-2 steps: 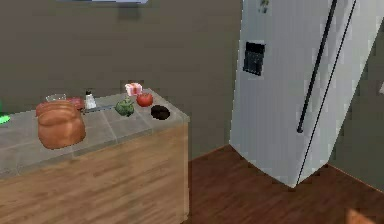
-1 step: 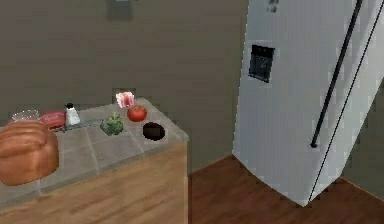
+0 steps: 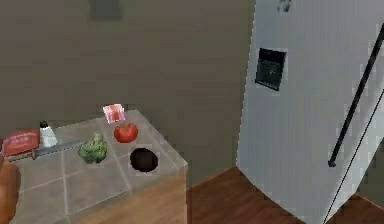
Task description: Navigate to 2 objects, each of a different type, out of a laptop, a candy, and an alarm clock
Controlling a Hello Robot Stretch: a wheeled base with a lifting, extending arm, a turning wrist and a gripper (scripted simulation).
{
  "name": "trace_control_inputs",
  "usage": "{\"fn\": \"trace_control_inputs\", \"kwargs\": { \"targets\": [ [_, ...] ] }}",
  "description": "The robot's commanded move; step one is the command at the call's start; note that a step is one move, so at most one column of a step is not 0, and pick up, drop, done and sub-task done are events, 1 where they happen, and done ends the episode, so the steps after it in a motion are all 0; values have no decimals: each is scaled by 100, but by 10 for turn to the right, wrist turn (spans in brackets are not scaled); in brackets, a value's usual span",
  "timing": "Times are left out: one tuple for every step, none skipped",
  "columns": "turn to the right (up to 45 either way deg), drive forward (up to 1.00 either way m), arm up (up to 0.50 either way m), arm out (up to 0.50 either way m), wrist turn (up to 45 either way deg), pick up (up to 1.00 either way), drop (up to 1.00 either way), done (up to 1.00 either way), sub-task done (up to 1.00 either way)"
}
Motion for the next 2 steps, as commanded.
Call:
{"fn": "trace_control_inputs", "kwargs": {
  "targets": [
    [390, 0, 0, 0, 0, 0, 0, 0, 0],
    [0, 60, 0, 0, 0, 0, 0, 0, 0]
  ]
}}
